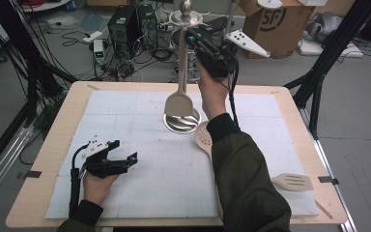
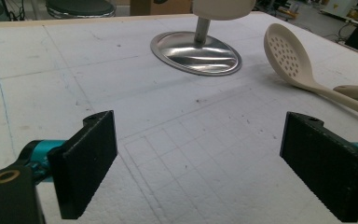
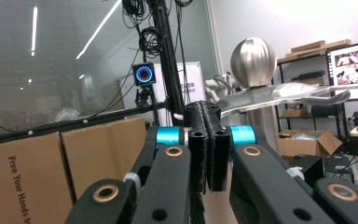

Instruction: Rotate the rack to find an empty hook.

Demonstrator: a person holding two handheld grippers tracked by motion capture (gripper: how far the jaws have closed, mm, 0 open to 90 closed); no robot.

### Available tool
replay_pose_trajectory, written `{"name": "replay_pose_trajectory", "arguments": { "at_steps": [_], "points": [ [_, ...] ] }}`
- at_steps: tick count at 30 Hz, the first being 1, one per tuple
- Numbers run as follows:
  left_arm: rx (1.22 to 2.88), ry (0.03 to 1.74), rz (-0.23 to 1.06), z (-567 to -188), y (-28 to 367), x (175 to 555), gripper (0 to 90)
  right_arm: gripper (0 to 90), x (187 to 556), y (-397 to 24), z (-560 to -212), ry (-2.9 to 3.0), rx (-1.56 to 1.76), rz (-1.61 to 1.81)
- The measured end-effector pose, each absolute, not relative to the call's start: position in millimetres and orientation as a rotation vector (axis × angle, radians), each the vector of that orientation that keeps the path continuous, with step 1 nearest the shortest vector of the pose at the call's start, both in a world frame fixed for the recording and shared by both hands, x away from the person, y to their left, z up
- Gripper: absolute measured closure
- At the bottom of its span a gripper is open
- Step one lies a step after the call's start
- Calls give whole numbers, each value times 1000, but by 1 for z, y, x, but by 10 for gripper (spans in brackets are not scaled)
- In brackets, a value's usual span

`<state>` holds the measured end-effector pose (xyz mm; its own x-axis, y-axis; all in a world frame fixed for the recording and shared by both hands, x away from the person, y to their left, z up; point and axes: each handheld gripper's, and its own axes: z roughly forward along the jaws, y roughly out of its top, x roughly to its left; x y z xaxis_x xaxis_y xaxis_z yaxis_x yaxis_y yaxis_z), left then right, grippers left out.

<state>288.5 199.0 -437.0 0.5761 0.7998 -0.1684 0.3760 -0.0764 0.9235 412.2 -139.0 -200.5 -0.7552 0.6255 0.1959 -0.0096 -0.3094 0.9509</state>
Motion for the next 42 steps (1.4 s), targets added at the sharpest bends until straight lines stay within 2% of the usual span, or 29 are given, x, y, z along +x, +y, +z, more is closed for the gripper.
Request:
{"name": "replay_pose_trajectory", "arguments": {
  "at_steps": [15,30,35,42],
  "points": [
    [1672,1008,471,-439,205,287,115,897,415,-125,-200,1551,756,2116],
    [1673,1006,471,-438,205,286,115,891,411,-128,-200,1546,759,2071],
    [1673,1003,471,-438,203,286,115,832,409,-138,-204,1534,780,2067],
    [1678,1003,477,-438,203,286,115,651,406,-146,-205,1545,764,2039]
  ]
}}
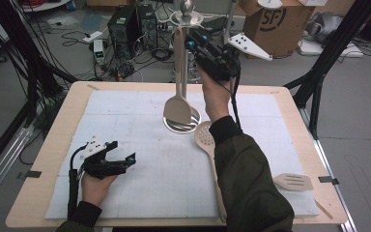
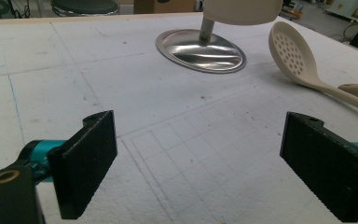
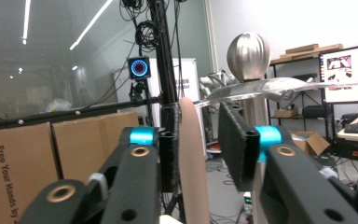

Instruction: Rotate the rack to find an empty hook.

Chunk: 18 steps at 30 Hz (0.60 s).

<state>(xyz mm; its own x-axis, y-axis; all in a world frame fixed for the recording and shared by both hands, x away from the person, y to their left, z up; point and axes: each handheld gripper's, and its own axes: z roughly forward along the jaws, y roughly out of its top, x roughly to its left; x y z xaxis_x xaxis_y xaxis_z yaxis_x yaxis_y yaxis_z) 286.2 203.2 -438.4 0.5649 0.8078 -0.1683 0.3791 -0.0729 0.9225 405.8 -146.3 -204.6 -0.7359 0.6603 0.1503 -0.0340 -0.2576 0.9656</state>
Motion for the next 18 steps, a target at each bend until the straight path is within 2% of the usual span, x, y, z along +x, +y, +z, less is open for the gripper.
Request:
{"name": "replay_pose_trajectory", "arguments": {
  "at_steps": [6,18],
  "points": [
    [1680,994,477,-438,203,286,115,548,401,-153,-210,1547,762,2033],
    [1683,979,480,-436,198,285,115,498,384,-172,-221,1574,790,1989]
  ]
}}
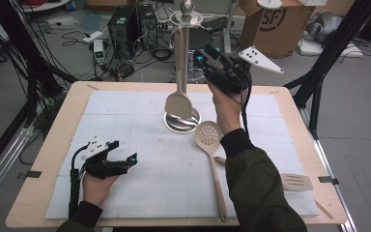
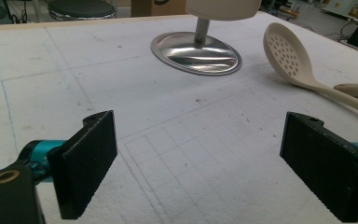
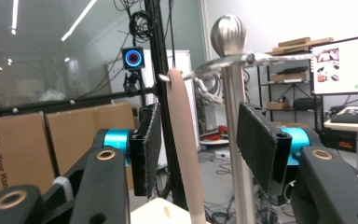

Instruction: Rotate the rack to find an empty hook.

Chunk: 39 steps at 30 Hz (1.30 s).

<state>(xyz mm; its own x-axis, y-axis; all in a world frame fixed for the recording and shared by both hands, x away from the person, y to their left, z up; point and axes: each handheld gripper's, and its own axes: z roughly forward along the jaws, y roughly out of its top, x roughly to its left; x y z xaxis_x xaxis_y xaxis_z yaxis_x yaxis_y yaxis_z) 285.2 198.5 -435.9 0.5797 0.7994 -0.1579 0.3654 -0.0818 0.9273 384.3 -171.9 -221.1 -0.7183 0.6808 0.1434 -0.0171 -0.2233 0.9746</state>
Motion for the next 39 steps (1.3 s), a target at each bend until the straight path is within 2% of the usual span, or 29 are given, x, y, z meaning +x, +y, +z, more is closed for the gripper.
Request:
{"name": "replay_pose_trajectory", "arguments": {
  "at_steps": [27,39],
  "points": [
    [1691,967,493,-436,197,286,115,423,358,-200,-249,1634,829,1965],
    [1685,968,492,-436,196,286,115,354,335,-220,-283,1688,845,1893]
  ]
}}
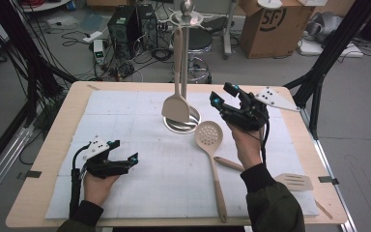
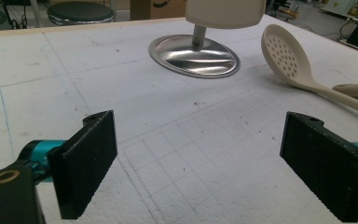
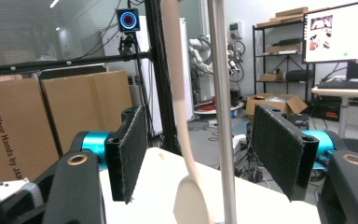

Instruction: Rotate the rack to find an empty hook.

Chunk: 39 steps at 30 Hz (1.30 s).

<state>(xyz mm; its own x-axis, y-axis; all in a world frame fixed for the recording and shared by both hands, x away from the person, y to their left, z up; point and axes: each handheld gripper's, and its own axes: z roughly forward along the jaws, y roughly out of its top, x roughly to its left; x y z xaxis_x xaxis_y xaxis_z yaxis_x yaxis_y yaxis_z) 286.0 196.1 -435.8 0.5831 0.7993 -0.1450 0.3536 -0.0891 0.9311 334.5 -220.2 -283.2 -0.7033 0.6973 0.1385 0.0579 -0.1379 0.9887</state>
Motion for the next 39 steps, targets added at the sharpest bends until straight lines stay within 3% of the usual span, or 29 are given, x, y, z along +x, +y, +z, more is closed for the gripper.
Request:
{"name": "replay_pose_trajectory", "arguments": {
  "at_steps": [26,39],
  "points": [
    [1689,972,495,-436,196,286,110,251,319,-241,-345,1938,1016,1634],
    [1700,973,494,-437,194,287,109,265,301,-270,-365,1943,1068,1573]
  ]
}}
